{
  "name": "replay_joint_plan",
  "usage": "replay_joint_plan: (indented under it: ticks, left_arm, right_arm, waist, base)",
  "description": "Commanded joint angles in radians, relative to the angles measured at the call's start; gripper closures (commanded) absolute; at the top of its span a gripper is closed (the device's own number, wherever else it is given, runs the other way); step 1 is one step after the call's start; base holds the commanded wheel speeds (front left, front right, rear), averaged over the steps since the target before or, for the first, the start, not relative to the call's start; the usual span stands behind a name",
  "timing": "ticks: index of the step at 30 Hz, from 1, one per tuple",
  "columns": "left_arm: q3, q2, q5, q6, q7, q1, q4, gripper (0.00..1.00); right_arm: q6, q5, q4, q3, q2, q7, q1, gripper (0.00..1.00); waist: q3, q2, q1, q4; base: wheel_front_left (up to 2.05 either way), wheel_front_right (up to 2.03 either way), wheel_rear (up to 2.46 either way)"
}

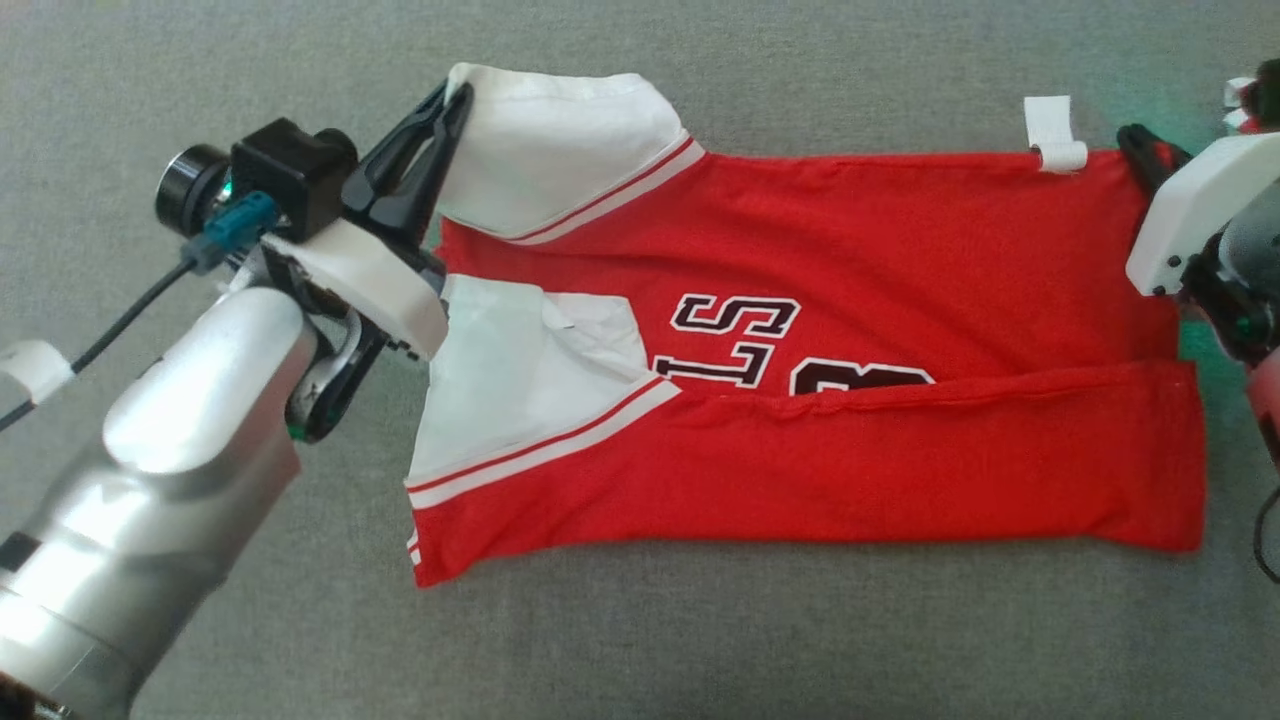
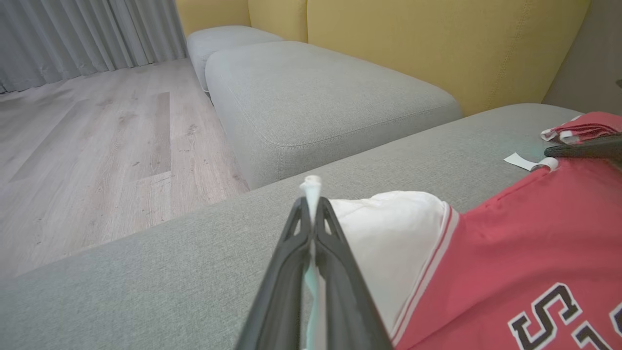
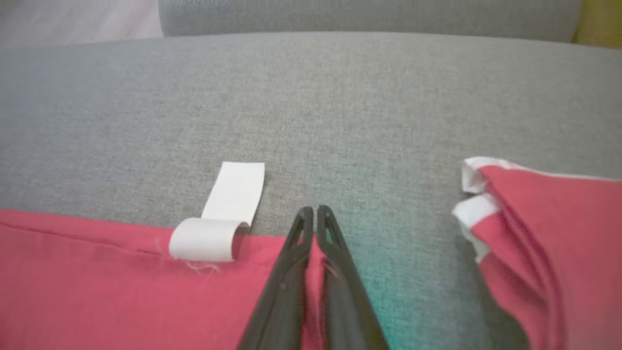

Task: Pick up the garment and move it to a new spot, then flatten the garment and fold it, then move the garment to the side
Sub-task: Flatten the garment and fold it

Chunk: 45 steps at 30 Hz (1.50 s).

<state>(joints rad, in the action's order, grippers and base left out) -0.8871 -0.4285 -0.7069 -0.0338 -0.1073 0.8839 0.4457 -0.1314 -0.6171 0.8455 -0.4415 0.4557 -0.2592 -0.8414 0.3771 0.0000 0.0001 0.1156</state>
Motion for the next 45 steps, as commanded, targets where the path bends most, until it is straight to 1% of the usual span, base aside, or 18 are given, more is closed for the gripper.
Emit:
replay_joint_plan:
  ticks: [1, 10, 14, 21, 22, 27, 31, 36, 39, 42, 45]
  left_arm:
    - [0.048, -0.034, -0.007, 0.006, -0.013, 0.059, -0.010, 1.00]
    - [0.081, -0.027, -0.029, -0.003, -0.028, 0.124, 0.088, 1.00]
    - [0.092, -0.031, -0.019, -0.008, -0.034, 0.188, 0.151, 1.00]
    - [0.112, -0.026, 0.004, -0.027, -0.078, 0.329, 0.291, 1.00]
    - [0.112, -0.026, 0.004, -0.027, -0.078, 0.329, 0.291, 1.00]
    - [0.111, 0.007, 0.018, -0.047, -0.116, 0.397, 0.383, 1.00]
    - [0.084, 0.032, 0.032, -0.069, -0.136, 0.384, 0.416, 1.00]
    - [0.037, 0.038, 0.032, -0.089, -0.144, 0.316, 0.410, 1.00]
    - [0.005, 0.032, -0.002, -0.095, -0.124, 0.257, 0.381, 1.00]
    - [-0.044, 0.005, -0.050, -0.096, -0.076, 0.196, 0.308, 1.00]
    - [-0.085, -0.042, -0.117, -0.096, -0.016, 0.133, 0.218, 1.00]
  right_arm:
    - [0.001, -0.011, -0.024, -0.005, 0.015, 0.024, -0.019, 1.00]
    - [0.001, -0.039, -0.019, -0.012, -0.005, 0.120, -0.095, 1.00]
    - [0.001, -0.046, -0.013, -0.016, -0.018, 0.141, -0.153, 1.00]
    - [0.001, -0.051, 0.012, -0.025, -0.067, 0.178, -0.273, 1.00]
    - [0.001, -0.051, 0.012, -0.025, -0.067, 0.178, -0.273, 1.00]
    - [0.001, -0.041, 0.056, -0.038, -0.097, 0.208, -0.321, 1.00]
    - [0.001, -0.062, 0.078, -0.051, -0.103, 0.220, -0.309, 1.00]
    - [0.001, -0.110, 0.097, -0.067, -0.072, 0.212, -0.252, 1.00]
    - [0.001, -0.152, 0.086, -0.087, -0.054, 0.184, -0.201, 1.00]
    - [0.001, -0.198, 0.059, -0.115, -0.028, 0.145, -0.143, 1.00]
    - [0.001, -0.240, 0.030, -0.144, -0.001, 0.102, -0.087, 1.00]
  waist:
    - [-0.008, 0.0000, -0.0001, -0.007]
    - [-0.014, 0.0000, -0.0001, -0.036]
    - [0.004, 0.0000, -0.0001, -0.051]
    - [0.051, 0.0000, -0.0001, -0.080]
    - [0.051, 0.0000, -0.0001, -0.080]
    - [0.065, 0.0000, -0.0001, -0.082]
    - [0.050, 0.0000, -0.0001, -0.073]
    - [0.008, 0.0000, -0.0001, -0.055]
    - [-0.025, 0.0000, -0.0001, -0.044]
    - [-0.058, 0.0000, -0.0001, -0.035]
    - [-0.089, 0.0000, -0.0001, -0.029]
  base:
    - [0.00, 0.00, 0.00]
    - [0.00, 0.00, 0.00]
    - [0.00, 0.00, 0.00]
    - [0.00, 0.00, 0.00]
    - [0.00, 0.00, 0.00]
    - [0.00, 0.00, 0.00]
    - [0.00, 0.00, 0.00]
    - [0.00, 0.00, 0.00]
    - [0.00, 0.00, 0.00]
    - [0.00, 0.00, 0.00]
    - [0.00, 0.00, 0.00]
